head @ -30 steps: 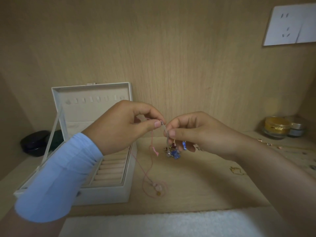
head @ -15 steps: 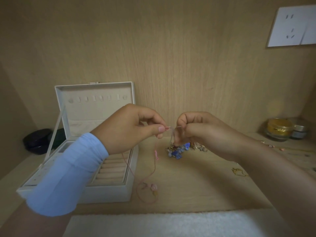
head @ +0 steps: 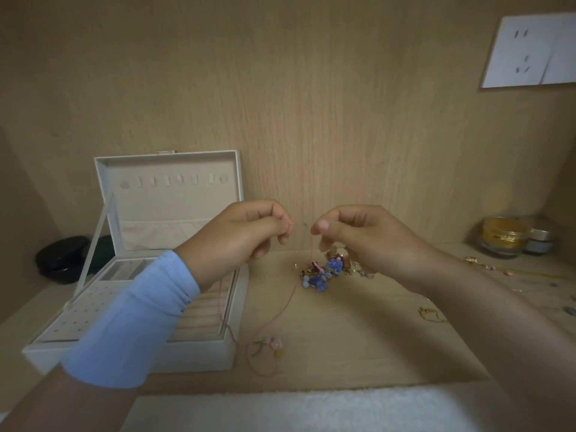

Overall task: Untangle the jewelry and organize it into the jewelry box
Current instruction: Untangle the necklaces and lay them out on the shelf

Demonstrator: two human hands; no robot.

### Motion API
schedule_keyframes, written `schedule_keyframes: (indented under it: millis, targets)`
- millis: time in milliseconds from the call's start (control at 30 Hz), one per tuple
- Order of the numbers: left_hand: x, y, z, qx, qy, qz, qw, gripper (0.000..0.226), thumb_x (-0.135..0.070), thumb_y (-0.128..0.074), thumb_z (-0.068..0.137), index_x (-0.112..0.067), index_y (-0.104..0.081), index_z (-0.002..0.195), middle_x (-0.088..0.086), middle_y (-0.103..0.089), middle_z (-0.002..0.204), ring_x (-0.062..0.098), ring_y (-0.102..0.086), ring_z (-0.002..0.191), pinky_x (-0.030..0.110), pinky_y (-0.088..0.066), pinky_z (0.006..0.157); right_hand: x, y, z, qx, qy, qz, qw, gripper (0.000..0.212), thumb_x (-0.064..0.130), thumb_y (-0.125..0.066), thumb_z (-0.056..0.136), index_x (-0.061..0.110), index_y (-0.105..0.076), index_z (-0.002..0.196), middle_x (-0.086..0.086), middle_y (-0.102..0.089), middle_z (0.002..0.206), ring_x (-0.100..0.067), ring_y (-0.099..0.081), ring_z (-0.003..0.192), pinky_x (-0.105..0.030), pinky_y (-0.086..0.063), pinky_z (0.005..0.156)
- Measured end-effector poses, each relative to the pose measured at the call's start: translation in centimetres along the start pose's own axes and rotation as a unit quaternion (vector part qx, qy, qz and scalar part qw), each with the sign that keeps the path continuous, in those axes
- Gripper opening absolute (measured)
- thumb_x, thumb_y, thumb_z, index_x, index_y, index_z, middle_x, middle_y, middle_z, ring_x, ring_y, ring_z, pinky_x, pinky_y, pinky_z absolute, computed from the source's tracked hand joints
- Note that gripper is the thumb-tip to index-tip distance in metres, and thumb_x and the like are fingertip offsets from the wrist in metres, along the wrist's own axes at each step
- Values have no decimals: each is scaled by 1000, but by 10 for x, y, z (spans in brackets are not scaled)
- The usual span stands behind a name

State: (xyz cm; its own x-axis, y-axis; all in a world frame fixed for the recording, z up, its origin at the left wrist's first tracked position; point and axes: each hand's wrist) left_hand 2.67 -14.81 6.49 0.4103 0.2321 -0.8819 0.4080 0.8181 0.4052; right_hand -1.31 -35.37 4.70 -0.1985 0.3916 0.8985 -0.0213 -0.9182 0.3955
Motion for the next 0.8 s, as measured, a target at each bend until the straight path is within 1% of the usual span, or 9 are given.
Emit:
schedule_keyframes:
  millis: [100,200,300,400,467,533,600,700,800]
  targets:
    - [6,-5,5,-29,21,-75,997,13,-19,-51,73,-17,-62,65,-1,-71,80,11,-65,78,23,-48,69,3,0,0,13,-23,-4,1000,39,44,-48,102,18,-76,91,-1,-77,85,-6,-37,42,-22,-29,43]
    - [11,-12,8,-14,37,-192,981,10,-18,-48,73,-15,-56,68,10,-72,84,26,-69,87,36,-51,84,2,1,1,19,-24,-10,999,45,46,-48,101,18,-76,80,-4,-69,61,-17,-34,47,-28,-29,49]
    - [12,-15,6,8,52,-276,960,10,-12,-43,86,-9,-45,77,19,-65,76,37,-69,74,43,-59,71,1,5,1,4,-19,-49,999,44,45,-53,99,19,-73,69,2,-45,49,-21,-34,53,-37,-30,56]
    - [9,-15,5,11,71,-263,962,22,-6,-30,96,-9,-42,78,19,-60,72,36,-64,59,38,-55,53,2,8,2,-12,-7,-66,998,48,42,-59,95,19,-58,53,-1,-38,53,-18,-33,51,-28,-31,53]
    - [10,-16,5,11,83,-240,967,24,-4,-30,96,-9,-43,76,17,-63,75,35,-65,64,37,-56,55,3,10,3,-16,3,-47,999,51,36,-60,95,22,-42,49,2,-34,54,-14,-29,48,-22,-28,47]
    - [16,-16,8,-1,91,-202,975,29,-1,-33,94,-9,-46,70,14,-68,82,30,-68,78,36,-58,66,3,12,3,-8,6,-18,1000,48,30,-57,96,20,-36,55,3,-32,55,-12,-25,49,-21,-25,47]
    - [21,-17,10,-3,103,-174,979,29,0,-35,92,-9,-46,67,12,-65,79,23,-65,71,32,-56,62,3,14,3,-7,13,-1,1000,42,30,-55,93,15,-37,59,-1,-33,58,-14,-26,51,-22,-27,48]
    - [20,-19,9,8,129,-202,971,18,-5,-39,86,-11,-43,69,8,-43,58,15,-37,41,18,-36,40,2,13,3,-14,4,59,998,30,37,-49,78,17,-37,59,-2,-38,60,-16,-30,53,-26,-28,50]
    - [19,-16,8,32,144,-192,970,25,-5,-32,91,-14,-43,70,-1,-22,53,5,-16,37,6,-17,42,1,16,5,-14,-16,122,992,33,42,-50,78,21,-35,58,0,-39,61,-16,-31,54,-31,-24,52]
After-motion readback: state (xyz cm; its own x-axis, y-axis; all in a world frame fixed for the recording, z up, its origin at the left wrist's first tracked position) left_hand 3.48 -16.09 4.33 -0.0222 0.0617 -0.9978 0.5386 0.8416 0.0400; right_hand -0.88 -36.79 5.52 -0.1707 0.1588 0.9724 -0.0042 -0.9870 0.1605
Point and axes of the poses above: each hand's wrist, its own z-axis towards the middle knuckle, its own y-axis out of the back of the hand, x = y × z
